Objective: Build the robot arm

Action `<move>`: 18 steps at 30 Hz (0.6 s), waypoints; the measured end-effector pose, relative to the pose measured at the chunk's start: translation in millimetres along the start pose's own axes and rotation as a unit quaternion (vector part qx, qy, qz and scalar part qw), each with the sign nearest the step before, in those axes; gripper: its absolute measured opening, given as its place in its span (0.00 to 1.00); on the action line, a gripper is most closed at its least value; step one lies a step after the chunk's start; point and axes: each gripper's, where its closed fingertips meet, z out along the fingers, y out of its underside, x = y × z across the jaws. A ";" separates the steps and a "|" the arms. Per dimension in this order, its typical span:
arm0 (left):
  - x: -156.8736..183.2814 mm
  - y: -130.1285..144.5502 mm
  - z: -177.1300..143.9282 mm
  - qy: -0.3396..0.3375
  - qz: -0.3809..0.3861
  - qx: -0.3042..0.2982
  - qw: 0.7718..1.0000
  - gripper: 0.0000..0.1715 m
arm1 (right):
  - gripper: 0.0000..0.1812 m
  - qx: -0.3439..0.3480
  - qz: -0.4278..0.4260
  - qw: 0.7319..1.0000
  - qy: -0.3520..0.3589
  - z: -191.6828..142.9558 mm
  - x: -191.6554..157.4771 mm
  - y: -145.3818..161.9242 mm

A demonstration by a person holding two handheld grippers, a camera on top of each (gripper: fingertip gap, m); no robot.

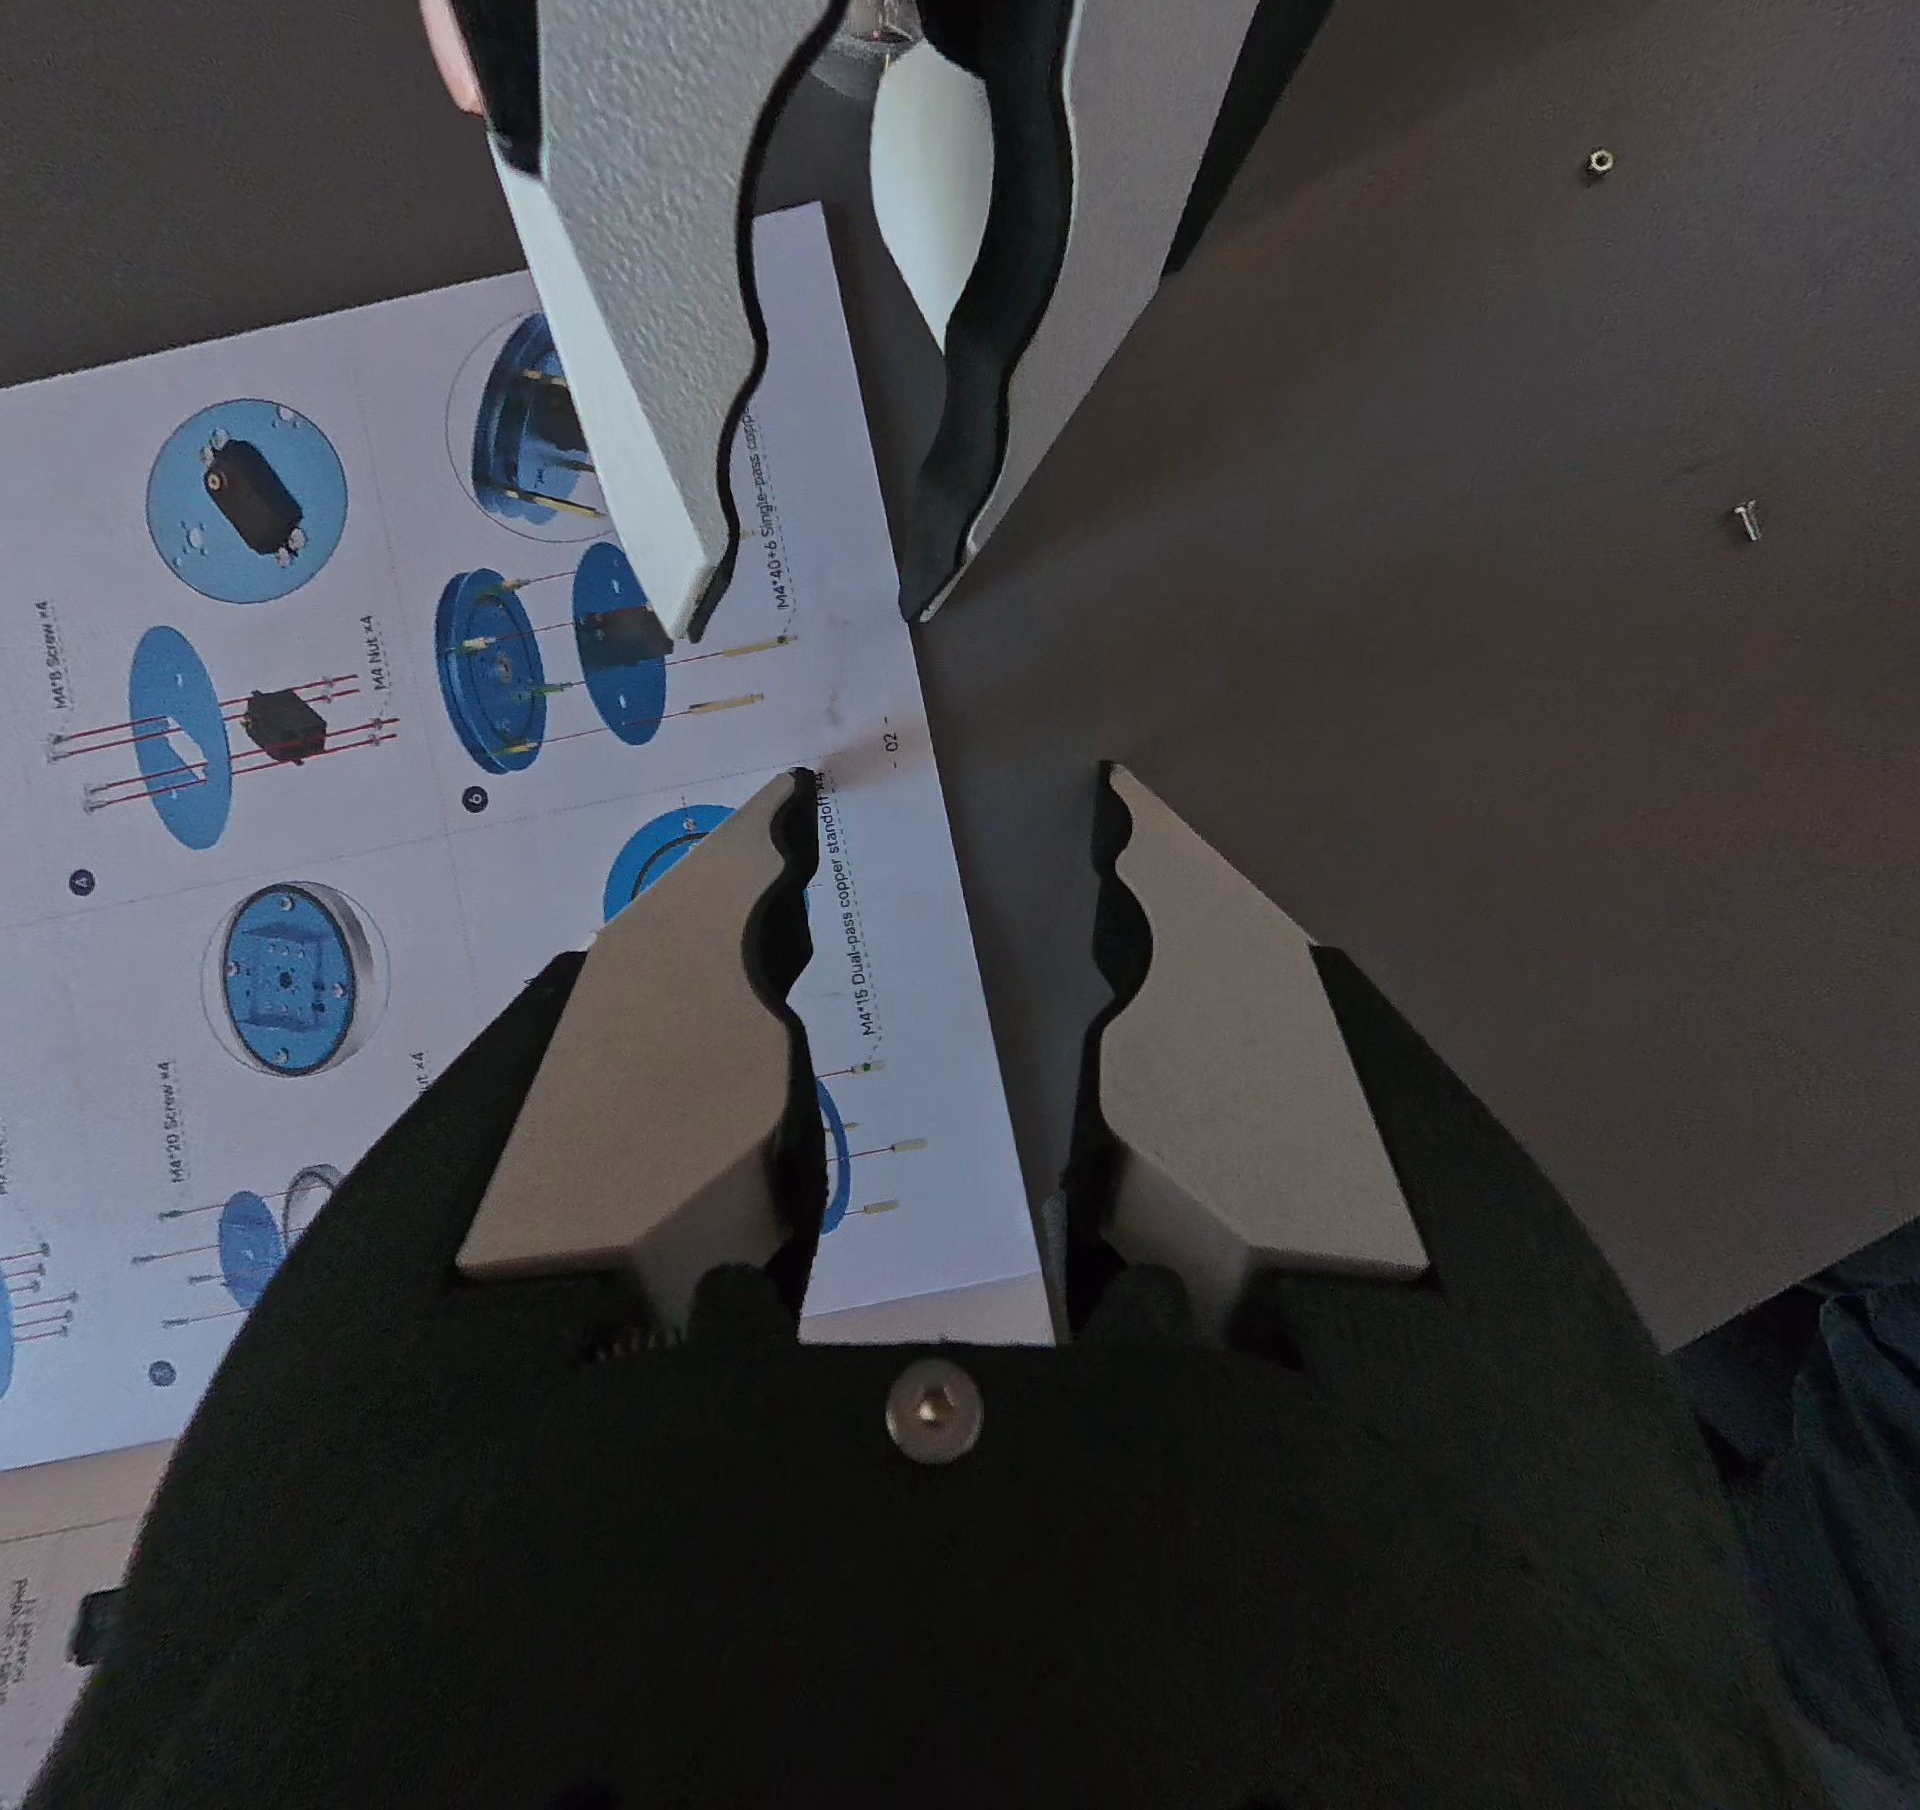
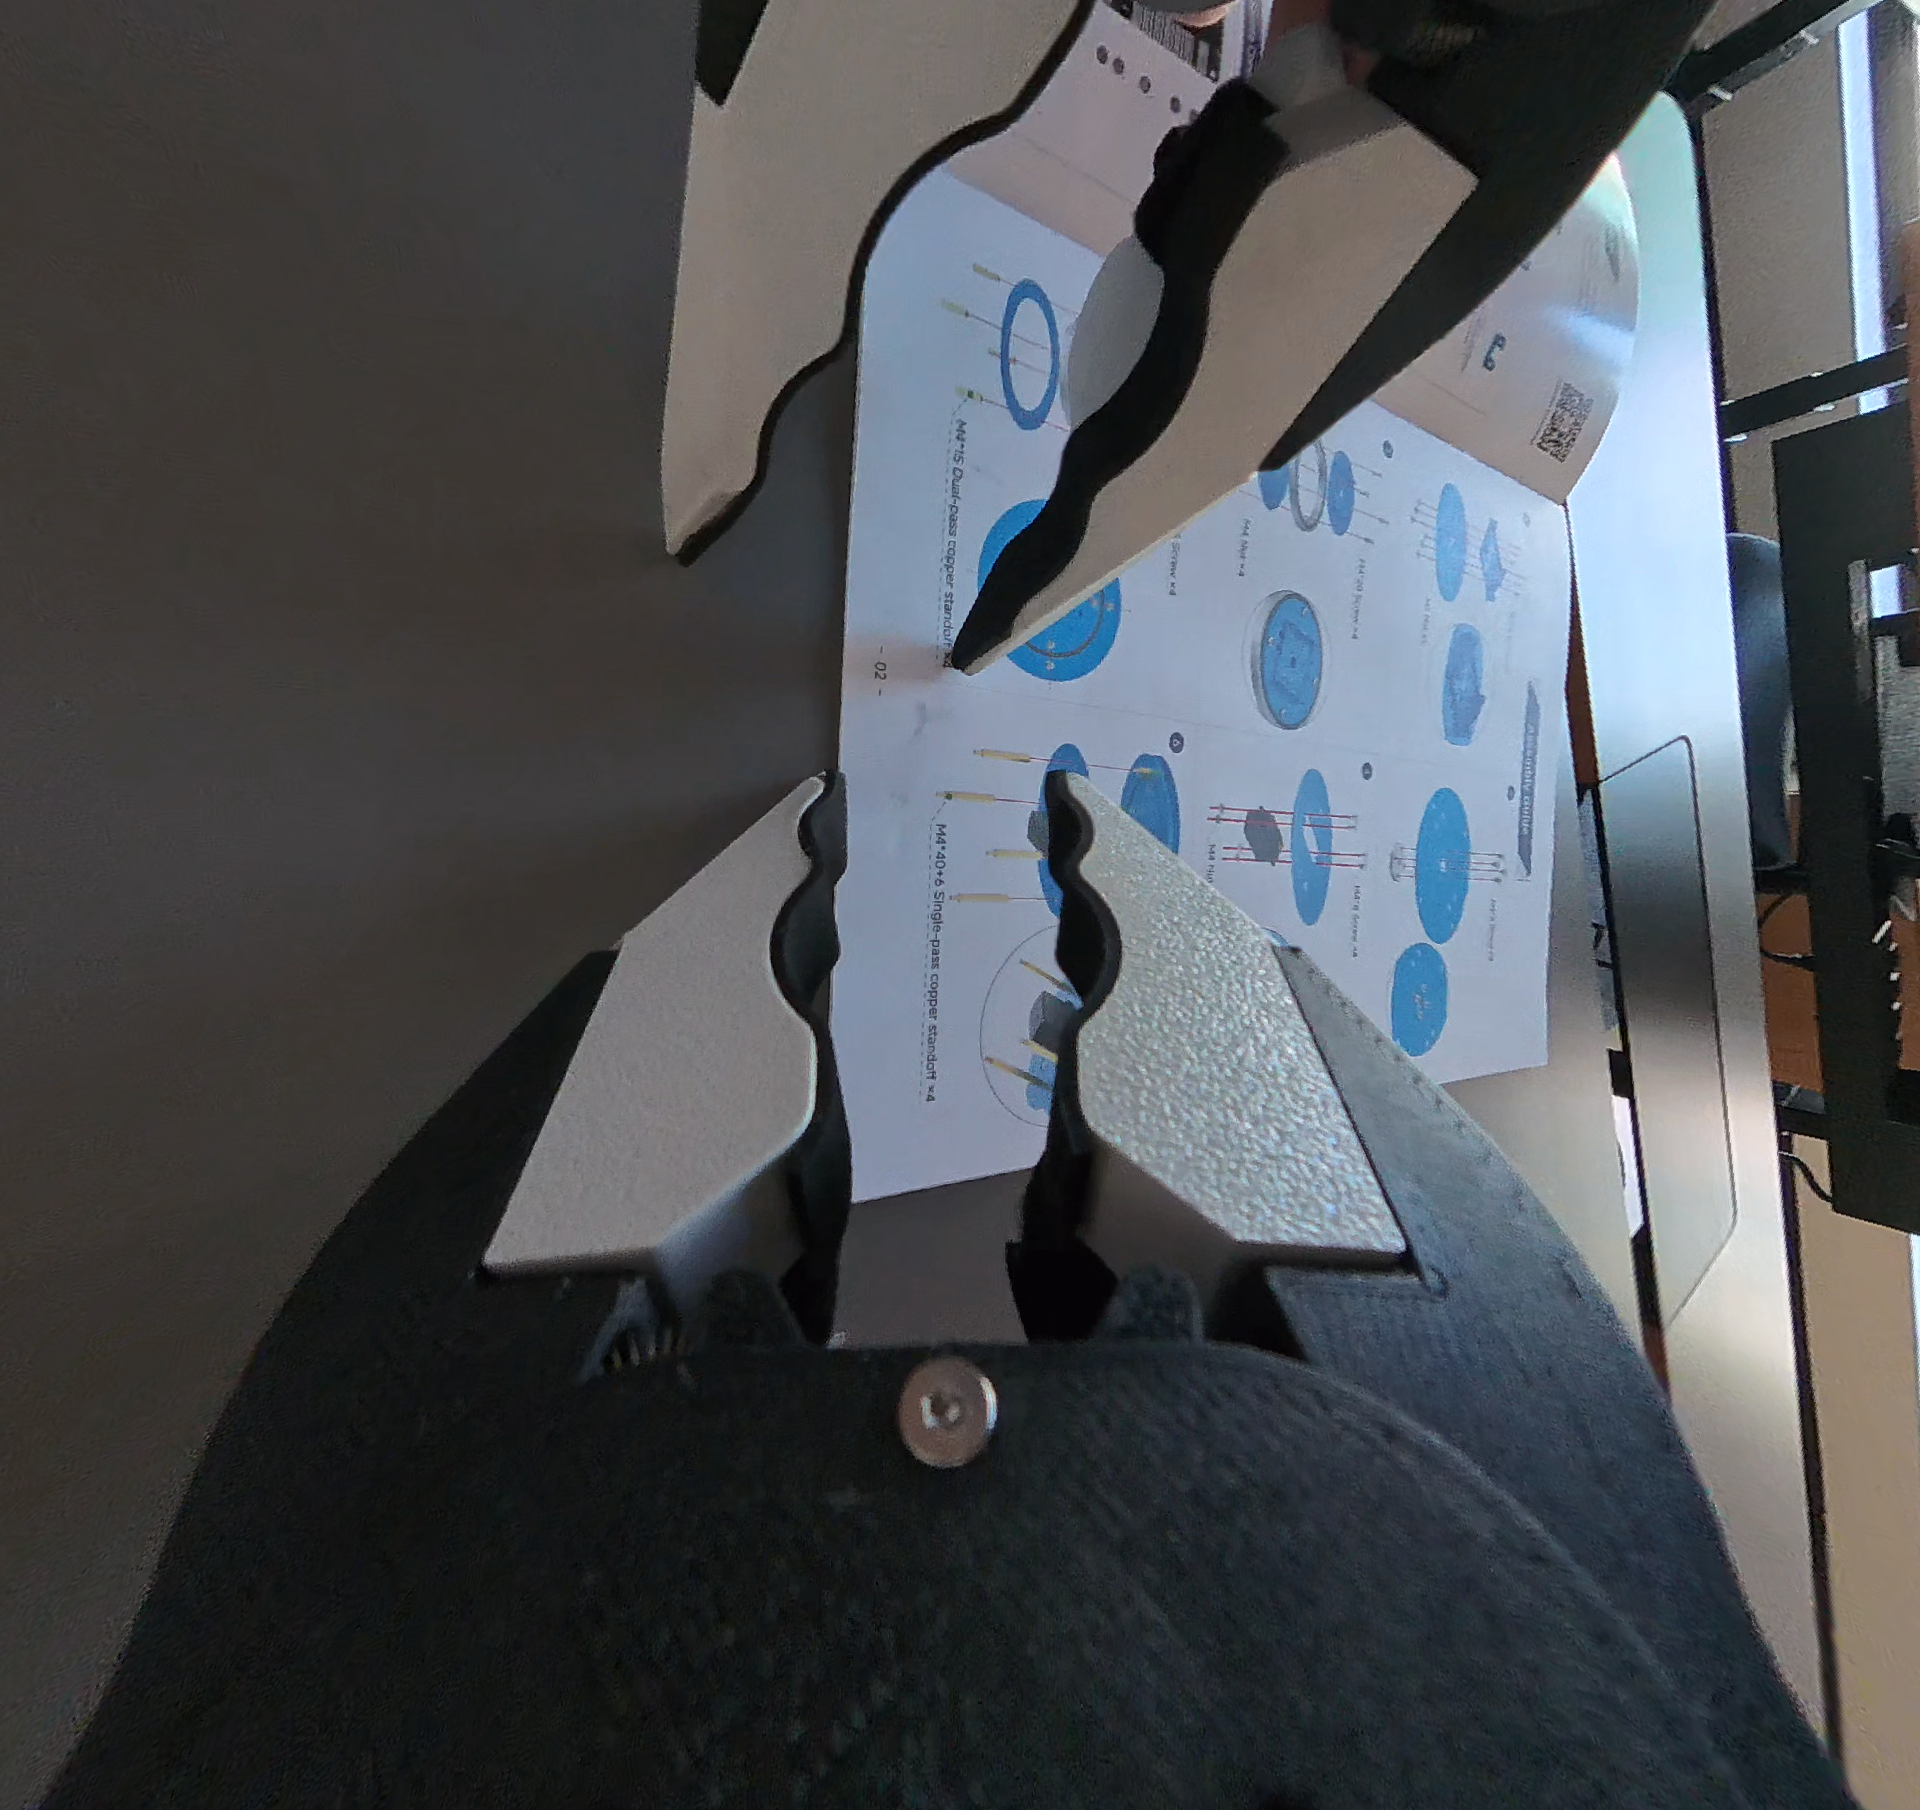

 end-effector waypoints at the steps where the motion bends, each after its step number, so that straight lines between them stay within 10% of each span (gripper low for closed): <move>1: -0.7 -0.1 0.0 -0.001 -0.002 -0.001 1.000 0.29 | 0.22 -0.002 -0.007 1.000 0.007 0.0 1.3 -0.5; 18: -8.5 0.8 -0.3 -0.030 -0.021 -0.040 0.999 0.16 | 0.25 -0.011 0.144 0.988 -0.051 -30.8 2.6 37.5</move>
